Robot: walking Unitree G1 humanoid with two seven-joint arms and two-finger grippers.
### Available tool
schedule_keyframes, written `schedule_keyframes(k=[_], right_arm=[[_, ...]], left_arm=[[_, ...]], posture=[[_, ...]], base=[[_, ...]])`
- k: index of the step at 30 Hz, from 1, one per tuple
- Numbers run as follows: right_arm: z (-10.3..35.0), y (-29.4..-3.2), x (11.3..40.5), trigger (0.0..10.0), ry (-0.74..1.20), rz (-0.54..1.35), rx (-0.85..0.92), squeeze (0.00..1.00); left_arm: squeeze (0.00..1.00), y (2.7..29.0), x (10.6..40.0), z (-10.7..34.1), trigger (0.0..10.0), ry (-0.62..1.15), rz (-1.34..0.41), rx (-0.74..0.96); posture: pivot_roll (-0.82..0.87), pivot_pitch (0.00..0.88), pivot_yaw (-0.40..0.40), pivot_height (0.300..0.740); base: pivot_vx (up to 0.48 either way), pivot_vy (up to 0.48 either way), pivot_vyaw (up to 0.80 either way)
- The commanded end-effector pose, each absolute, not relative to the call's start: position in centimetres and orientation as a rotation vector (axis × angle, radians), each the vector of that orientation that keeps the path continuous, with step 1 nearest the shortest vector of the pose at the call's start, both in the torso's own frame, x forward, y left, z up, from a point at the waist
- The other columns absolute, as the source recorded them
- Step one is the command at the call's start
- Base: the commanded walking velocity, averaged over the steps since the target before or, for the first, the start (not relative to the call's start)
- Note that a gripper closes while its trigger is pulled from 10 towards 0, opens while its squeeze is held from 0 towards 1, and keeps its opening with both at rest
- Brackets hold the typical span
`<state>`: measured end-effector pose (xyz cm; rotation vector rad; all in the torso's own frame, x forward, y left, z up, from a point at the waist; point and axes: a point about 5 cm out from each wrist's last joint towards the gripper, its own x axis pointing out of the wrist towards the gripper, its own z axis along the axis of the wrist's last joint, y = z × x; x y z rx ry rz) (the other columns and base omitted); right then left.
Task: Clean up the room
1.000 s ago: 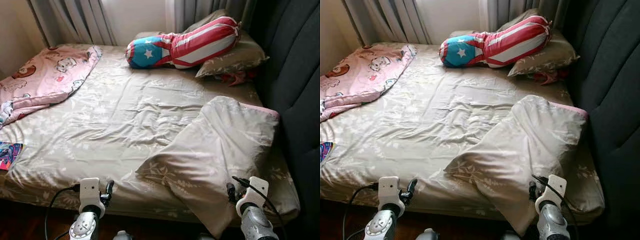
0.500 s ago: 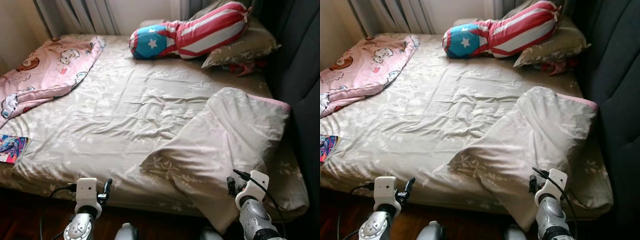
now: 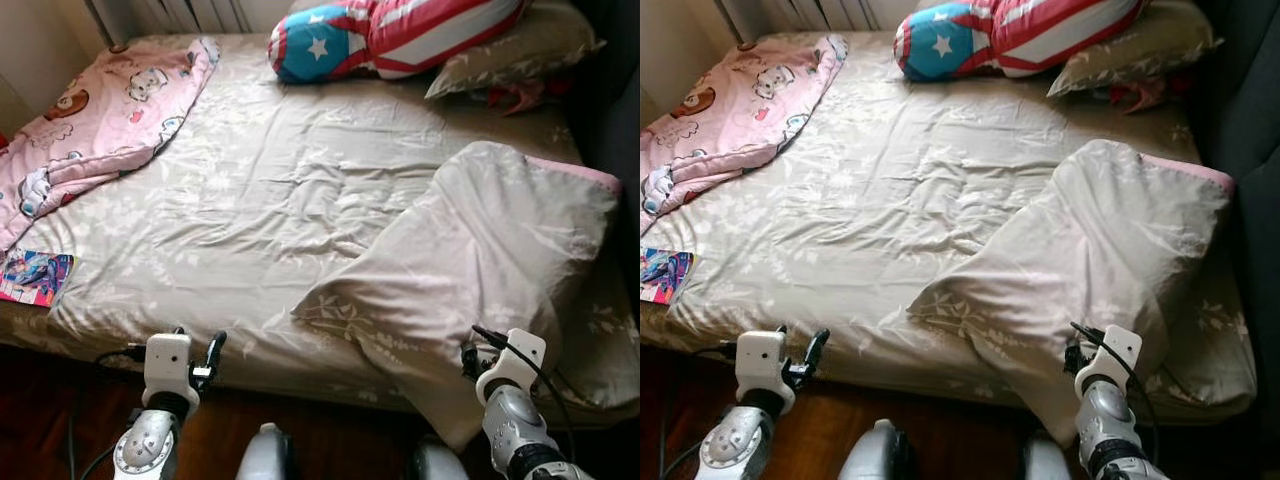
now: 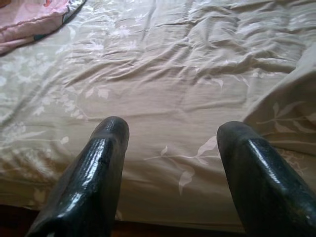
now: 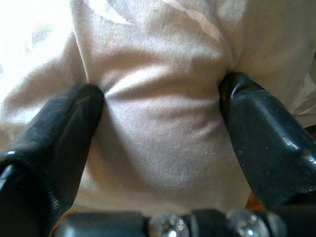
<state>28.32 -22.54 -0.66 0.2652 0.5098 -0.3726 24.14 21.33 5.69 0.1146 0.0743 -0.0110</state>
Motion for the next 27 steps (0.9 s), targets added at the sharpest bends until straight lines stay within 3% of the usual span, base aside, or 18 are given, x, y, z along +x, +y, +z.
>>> schedule_keyframes(k=[1,5,6,27], right_arm=[[-1.7,-21.6,27.5,10.0,0.572,-0.361,0.278,0.0],[-1.9,-21.6,27.3,9.7,0.575,-0.359,0.273,0.0],[-2.0,-21.7,27.1,0.0,0.576,-0.36,0.27,0.0],[-2.8,-21.6,26.1,0.0,0.59,-0.345,0.275,0.0]], left_arm=[[0.0,22.2,23.1,6.1,10.0,0.094,0.001,0.119],[0.0,22.3,22.5,6.6,10.0,0.098,0.004,0.118],[0.0,22.1,22.0,6.6,10.0,0.108,0.005,0.112],[0.0,21.1,20.8,6.9,10.0,0.163,0.034,0.079]], posture=[[0.16,0.274,0.159,0.66],[0.16,0.296,0.161,0.66],[0.16,0.302,0.158,0.66],[0.14,0.34,0.112,0.66]], base=[[0.0,0.0,0.0],[0.0,0.0,0.0],[0.0,0.0,0.0],[0.0,0.0,0.0]])
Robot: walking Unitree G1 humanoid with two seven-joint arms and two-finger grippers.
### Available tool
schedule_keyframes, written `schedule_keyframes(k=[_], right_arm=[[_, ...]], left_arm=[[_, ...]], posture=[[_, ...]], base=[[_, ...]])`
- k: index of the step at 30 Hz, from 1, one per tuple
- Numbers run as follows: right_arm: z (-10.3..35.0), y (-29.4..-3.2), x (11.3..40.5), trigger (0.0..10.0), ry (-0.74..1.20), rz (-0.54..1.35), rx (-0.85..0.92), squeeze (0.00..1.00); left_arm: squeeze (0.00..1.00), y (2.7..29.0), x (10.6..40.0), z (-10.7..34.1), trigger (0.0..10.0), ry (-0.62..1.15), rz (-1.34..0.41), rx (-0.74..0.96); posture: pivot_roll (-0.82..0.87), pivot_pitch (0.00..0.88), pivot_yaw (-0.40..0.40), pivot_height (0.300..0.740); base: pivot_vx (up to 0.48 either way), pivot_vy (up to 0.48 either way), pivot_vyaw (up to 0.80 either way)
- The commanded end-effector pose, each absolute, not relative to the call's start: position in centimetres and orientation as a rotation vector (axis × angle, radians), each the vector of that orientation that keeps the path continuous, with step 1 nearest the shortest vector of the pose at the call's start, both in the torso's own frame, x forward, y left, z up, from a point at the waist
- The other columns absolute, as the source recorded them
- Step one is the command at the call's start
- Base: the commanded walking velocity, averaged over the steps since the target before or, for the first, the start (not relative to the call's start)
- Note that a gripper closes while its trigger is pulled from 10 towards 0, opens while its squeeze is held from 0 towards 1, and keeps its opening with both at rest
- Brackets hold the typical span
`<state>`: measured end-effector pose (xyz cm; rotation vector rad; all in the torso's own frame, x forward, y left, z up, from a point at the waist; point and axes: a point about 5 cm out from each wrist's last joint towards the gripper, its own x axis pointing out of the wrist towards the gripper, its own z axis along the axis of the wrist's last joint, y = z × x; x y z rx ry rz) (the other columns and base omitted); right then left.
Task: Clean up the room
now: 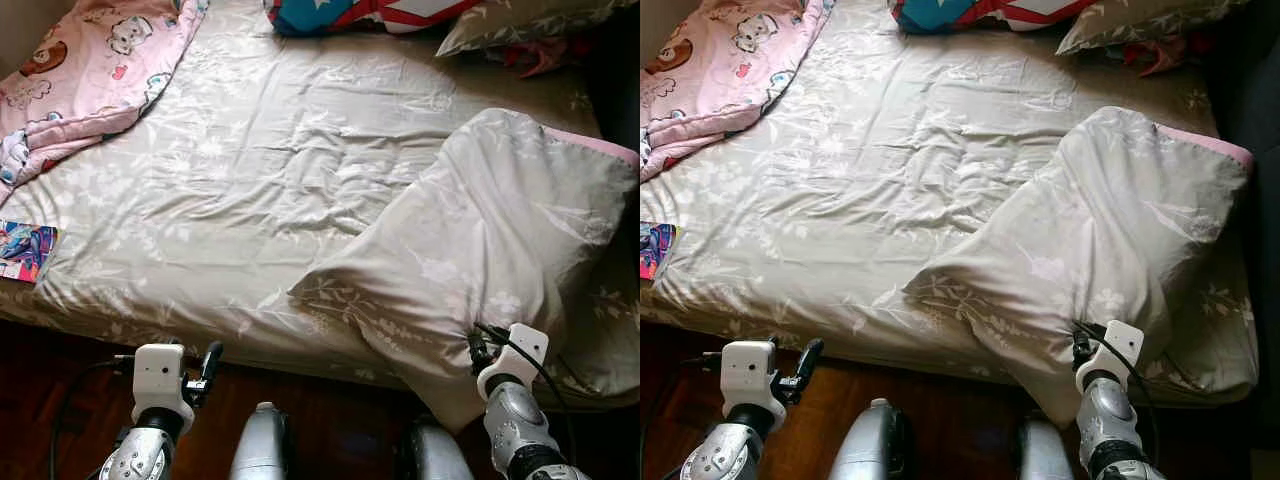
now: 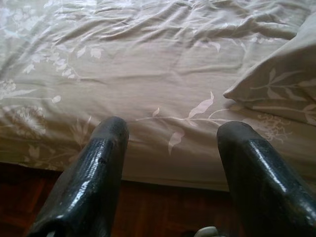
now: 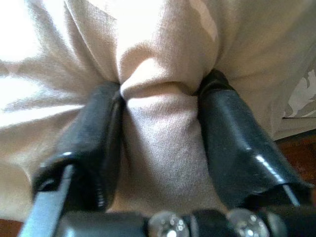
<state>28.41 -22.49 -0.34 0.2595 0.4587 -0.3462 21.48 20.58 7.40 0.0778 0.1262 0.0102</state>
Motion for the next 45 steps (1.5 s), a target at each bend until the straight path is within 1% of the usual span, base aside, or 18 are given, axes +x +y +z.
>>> schedule_keyframes(k=[1,7,17,21,24,25,26,28,29,31,32,33,34,35,41,45], right_arm=[[-2.8,-21.6,26.1,0.0,0.59,-0.346,0.274,0.0],[-2.8,-21.7,26.1,0.0,0.584,-0.347,0.269,0.0],[-2.3,-22.8,26.4,0.0,0.572,-0.375,0.242,0.0],[-2.0,-23.5,26.5,0.0,0.564,-0.404,0.232,0.0],[-1.8,-24.4,26.4,0.0,0.573,-0.442,0.185,0.0],[-1.5,-25.4,26.3,0.0,0.566,-0.486,0.175,0.0],[-1.5,-25.4,26.3,0.0,0.566,-0.486,0.175,0.0],[-0.9,-26.9,26.3,0.0,0.546,-0.539,0.151,0.0],[-0.2,-28.3,26.3,0.0,0.523,-0.58,0.116,0.0],[0.4,-29.6,26.2,0.0,0.502,-0.627,0.086,0.0],[1.5,-31.9,25.8,0.0,0.469,-0.71,0.047,0.0],[1.5,-31.9,25.8,0.0,0.469,-0.71,0.047,0.0],[2.3,-33.4,25.5,0.0,0.446,-0.761,0.022,0.0],[2.6,-33.8,25.4,0.0,0.441,-0.774,0.015,0.0],[6.2,-40.2,22.8,0.0,0.377,-0.982,-0.158,0.0],[7.8,-42.5,21.1,0.0,0.346,-1.104,-0.227,0.0]], left_arm=[[0.0,21.1,20.9,6.9,10.0,0.164,0.035,0.079],[0.0,20.9,21.1,6.8,10.0,0.162,0.035,0.075],[0.0,21.0,21.8,6.6,10.0,0.159,0.046,0.074],[0.0,21.1,22.1,6.4,10.0,0.16,0.048,0.075],[0.0,21.1,22.6,6.3,10.0,0.154,0.05,0.077],[0.0,21.2,22.9,6.3,10.0,0.148,0.053,0.078],[0.0,21.2,22.9,6.3,10.0,0.148,0.053,0.078],[0.0,21.5,23.4,6.3,10.0,0.145,0.06,0.08],[0.0,21.6,23.5,6.3,10.0,0.143,0.063,0.082],[0.0,21.8,23.7,6.3,10.0,0.143,0.066,0.083],[0.0,22.0,23.9,6.2,10.0,0.142,0.068,0.085],[0.0,22.0,23.9,6.2,10.0,0.142,0.068,0.085],[0.0,22.1,24.0,6.2,10.0,0.143,0.069,0.087],[0.0,22.1,24.0,6.2,10.0,0.144,0.069,0.087],[0.0,22.3,24.0,6.0,10.0,0.147,0.064,0.094],[0.0,22.4,23.9,5.8,10.0,0.149,0.057,0.098]], posture=[[0.13,0.338,0.11,0.66],[0.12,0.334,0.105,0.66],[0.1,0.314,0.091,0.66],[0.09,0.3,0.089,0.66],[0.07,0.278,0.087,0.66],[0.07,0.267,0.085,0.66],[0.07,0.267,0.085,0.66],[0.05,0.254,0.084,0.66],[0.05,0.248,0.083,0.66],[0.04,0.241,0.085,0.66],[0.02,0.238,0.086,0.66],[0.02,0.238,0.086,0.66],[0.02,0.236,0.085,0.66],[0.02,0.235,0.085,0.66],[0.0,0.243,0.095,0.66],[0.0,0.248,0.104,0.66]], base=[[0.0,0.0,0.0],[0.0,0.0,0.0],[0.0,0.0,0.0],[0.0,0.0,0.0],[0.0,0.0,0.0],[0.0,0.0,0.0],[0.0,0.0,0.0],[0.0,0.0,0.0],[0.0,0.0,0.0],[0.0,0.0,0.0],[0.0,0.0,0.0],[0.0,0.0,0.0],[0.0,0.0,0.0],[0.0,0.0,0.0],[0.0,0.0,0.0],[0.0,0.0,0.0]])
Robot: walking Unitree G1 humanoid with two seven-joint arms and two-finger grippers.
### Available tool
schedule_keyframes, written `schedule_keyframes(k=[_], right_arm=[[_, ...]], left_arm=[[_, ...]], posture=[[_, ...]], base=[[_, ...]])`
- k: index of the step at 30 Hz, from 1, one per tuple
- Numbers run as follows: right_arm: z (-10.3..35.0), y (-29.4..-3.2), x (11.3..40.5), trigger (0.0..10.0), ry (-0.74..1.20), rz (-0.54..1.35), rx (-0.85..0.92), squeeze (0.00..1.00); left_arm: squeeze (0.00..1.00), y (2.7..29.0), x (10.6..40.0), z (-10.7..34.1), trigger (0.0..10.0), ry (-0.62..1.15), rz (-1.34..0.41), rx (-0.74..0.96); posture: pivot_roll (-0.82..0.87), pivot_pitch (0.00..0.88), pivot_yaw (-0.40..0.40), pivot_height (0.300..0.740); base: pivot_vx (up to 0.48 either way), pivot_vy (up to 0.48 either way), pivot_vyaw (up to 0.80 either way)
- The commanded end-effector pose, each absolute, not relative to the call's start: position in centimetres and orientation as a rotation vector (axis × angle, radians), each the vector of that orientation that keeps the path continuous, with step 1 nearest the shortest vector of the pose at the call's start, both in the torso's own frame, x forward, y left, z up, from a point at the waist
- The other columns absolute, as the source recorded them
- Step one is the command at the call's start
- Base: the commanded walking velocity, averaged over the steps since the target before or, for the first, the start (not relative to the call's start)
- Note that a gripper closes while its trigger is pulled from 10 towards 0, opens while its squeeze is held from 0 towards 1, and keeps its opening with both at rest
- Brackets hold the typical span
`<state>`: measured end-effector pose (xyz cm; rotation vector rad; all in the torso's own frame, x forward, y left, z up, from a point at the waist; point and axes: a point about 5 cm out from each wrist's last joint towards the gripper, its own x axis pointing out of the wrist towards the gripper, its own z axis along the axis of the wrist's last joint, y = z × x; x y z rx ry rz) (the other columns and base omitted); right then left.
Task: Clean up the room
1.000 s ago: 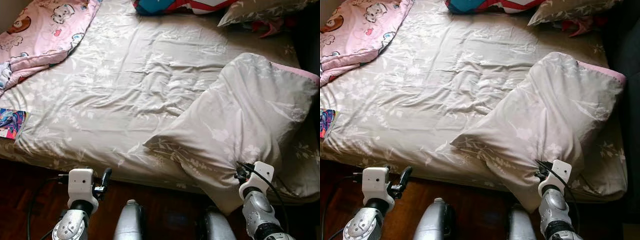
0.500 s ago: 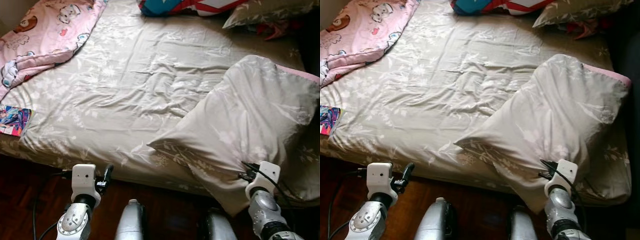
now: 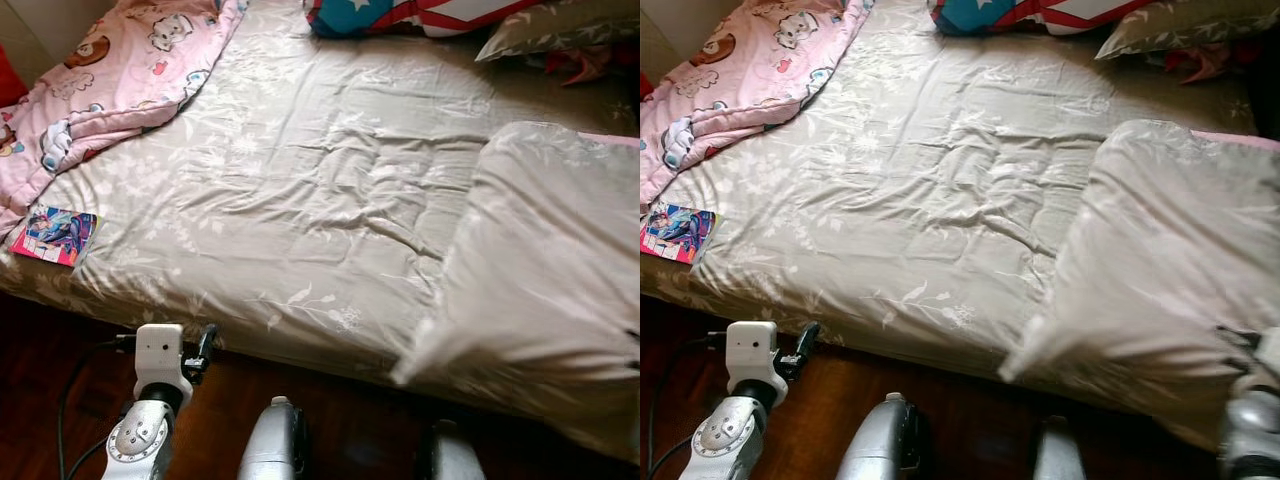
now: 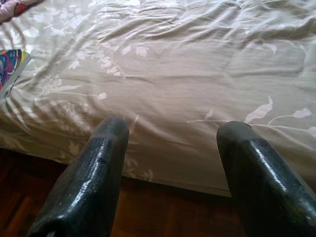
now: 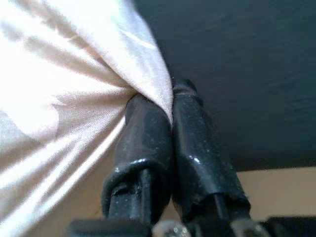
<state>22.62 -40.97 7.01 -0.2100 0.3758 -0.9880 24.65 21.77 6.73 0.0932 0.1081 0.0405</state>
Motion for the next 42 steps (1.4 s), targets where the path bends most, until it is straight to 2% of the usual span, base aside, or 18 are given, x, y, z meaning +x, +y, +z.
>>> schedule_keyframes(k=[1,3,4,5,9,10,11,13,14,21,27,31,36,42], right_arm=[[8.0,-42.8,20.8,0.0,0.34,-1.124,-0.242,0.0],[8.5,-43.3,20.3,0.0,0.325,-1.172,-0.273,0.0],[8.6,-43.4,20.4,2.8,0.32,-1.174,-0.282,0.0],[8.5,-43.2,20.6,10.0,0.327,-1.153,-0.28,0.0],[8.1,-41.9,22.0,10.0,0.309,-1.055,-0.266,0.0],[8.0,-41.3,22.6,10.0,0.286,-1.011,-0.238,0.57],[8.0,-41.1,22.9,10.0,0.267,-0.994,-0.212,1.0],[8.1,-40.1,24.0,10.0,0.241,-0.896,-0.211,1.0],[8.0,-39.5,24.5,10.0,0.238,-0.843,-0.24,0.02],[8.3,-37.4,26.4,10.0,0.158,-0.678,-0.202,0.0],[7.5,-36.7,26.5,10.0,0.193,-0.621,-0.173,0.0],[5.7,-34.3,26.8,10.0,0.212,-0.53,-0.128,0.0],[3.1,-31.6,26.2,10.0,0.271,-0.452,-0.071,0.0],[-1.0,-28.6,24.0,10.0,0.427,-0.43,0.077,0.0]], left_arm=[[0.0,22.5,23.9,5.7,10.0,0.15,0.056,0.098],[0.0,22.5,23.9,5.7,10.0,0.152,0.052,0.1],[0.0,22.4,23.9,5.6,10.0,0.155,0.048,0.103],[0.0,22.5,23.9,5.6,10.0,0.156,0.047,0.105],[0.0,22.5,23.8,5.6,10.0,0.159,0.047,0.106],[0.0,22.6,23.7,5.5,10.0,0.161,0.054,0.099],[0.0,22.7,23.6,5.3,10.0,0.168,0.054,0.099],[0.0,22.7,23.6,4.9,10.0,0.182,0.044,0.1],[0.0,22.6,23.7,4.8,10.0,0.183,0.035,0.098],[0.0,22.4,24.1,3.6,10.0,0.218,0.054,0.048],[0.0,22.2,24.4,2.5,10.0,0.245,0.075,0.011],[0.0,22.6,23.9,0.6,10.0,0.321,0.105,-0.031],[0.0,22.6,23.6,-0.8,10.0,0.395,0.103,-0.023],[0.0,23.0,23.3,-1.9,10.0,0.458,0.135,-0.047]], posture=[[0.0,0.25,0.107,0.66],[0.0,0.252,0.111,0.66],[0.0,0.253,0.112,0.66],[0.0,0.255,0.116,0.66],[-0.02,0.25,0.108,0.66],[-0.02,0.253,0.112,0.66],[-0.03,0.246,0.117,0.66],[-0.05,0.234,0.123,0.66],[-0.07,0.228,0.118,0.66],[-0.13,0.204,0.121,0.66],[-0.21,0.171,0.116,0.66],[-0.37,0.145,0.162,0.66],[-0.39,0.142,0.172,0.66],[-0.41,0.14,0.176,0.66]], base=[[0.0,0.0,0.0],[0.0,0.0,0.0],[0.0,0.0,0.0],[0.0,0.0,0.0],[0.0,0.0,0.0],[0.0,0.0,0.0],[0.0,0.0,0.0],[0.0,0.0,0.0],[0.0,0.0,0.0],[0.0,0.0,0.0],[0.0,0.0,0.0],[0.0,0.0,0.0],[0.0,0.0,0.0],[0.0,0.0,0.0]])
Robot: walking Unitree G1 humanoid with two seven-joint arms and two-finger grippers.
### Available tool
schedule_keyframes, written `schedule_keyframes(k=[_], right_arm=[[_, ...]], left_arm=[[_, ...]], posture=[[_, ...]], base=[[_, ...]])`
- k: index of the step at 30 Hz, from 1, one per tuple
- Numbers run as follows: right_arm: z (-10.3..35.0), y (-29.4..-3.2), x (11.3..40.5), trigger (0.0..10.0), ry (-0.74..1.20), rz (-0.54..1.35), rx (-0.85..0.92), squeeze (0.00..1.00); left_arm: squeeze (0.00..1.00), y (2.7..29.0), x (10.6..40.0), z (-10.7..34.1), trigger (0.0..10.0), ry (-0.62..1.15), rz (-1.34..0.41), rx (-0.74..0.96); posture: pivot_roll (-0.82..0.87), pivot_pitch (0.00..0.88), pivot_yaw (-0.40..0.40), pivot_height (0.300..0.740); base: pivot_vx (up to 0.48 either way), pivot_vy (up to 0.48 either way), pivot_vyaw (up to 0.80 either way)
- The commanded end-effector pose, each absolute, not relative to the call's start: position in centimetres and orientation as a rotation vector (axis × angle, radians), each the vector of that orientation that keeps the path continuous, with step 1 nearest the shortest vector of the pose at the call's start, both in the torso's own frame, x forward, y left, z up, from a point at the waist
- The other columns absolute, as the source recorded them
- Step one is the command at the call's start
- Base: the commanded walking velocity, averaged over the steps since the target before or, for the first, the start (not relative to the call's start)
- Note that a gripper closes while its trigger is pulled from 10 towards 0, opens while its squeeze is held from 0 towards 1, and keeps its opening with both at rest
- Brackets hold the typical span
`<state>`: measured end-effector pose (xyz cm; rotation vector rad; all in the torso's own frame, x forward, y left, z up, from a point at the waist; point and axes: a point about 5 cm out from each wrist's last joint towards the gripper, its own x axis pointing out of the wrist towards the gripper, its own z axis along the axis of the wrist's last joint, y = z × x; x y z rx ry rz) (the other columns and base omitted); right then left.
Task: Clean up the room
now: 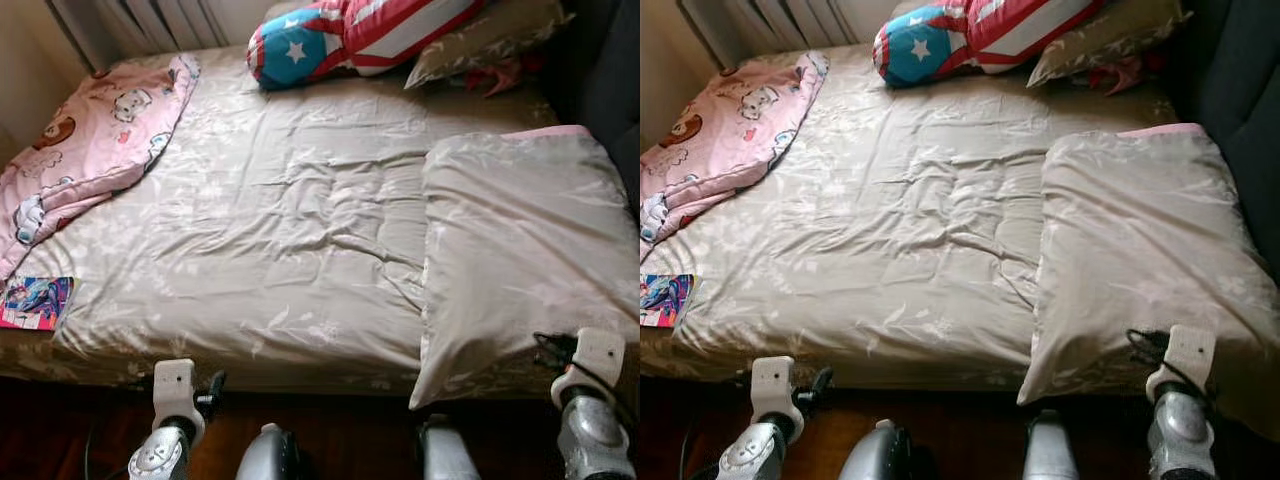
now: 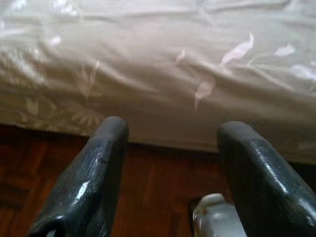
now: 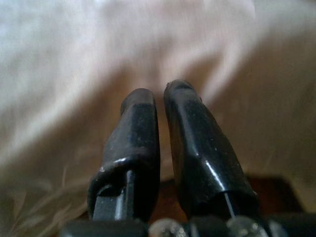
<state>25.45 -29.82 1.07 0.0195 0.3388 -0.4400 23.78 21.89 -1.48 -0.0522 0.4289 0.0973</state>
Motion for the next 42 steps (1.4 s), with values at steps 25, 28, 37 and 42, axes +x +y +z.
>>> schedule_keyframes(k=[25,28,37,42], right_arm=[[-6.9,-21.1,19.9,10.0,0.762,-0.259,0.196,0.0],[-7.0,-20.6,20.0,10.0,0.767,-0.259,0.208,0.0],[-7.3,-20.5,19.6,10.0,0.798,-0.235,0.189,0.0],[-7.2,-20.5,19.8,10.0,0.805,-0.224,0.176,0.0]], left_arm=[[0.0,22.9,21.2,-5.4,10.0,0.676,0.165,-0.03],[0.0,23.7,20.7,-5.4,10.0,0.692,0.169,-0.017],[0.0,23.7,20.0,-6.0,10.0,0.726,0.181,-0.018],[0.0,22.9,20.0,-6.3,10.0,0.742,0.179,-0.029]], posture=[[-0.35,0.059,0.159,0.66],[-0.27,0.092,0.168,0.66],[-0.21,0.062,0.124,0.698],[-0.2,0.055,0.103,0.728]], base=[[0.0,0.0,0.0],[0.0,0.0,0.0],[0.0,0.0,0.0],[0.0,0.0,0.0]])
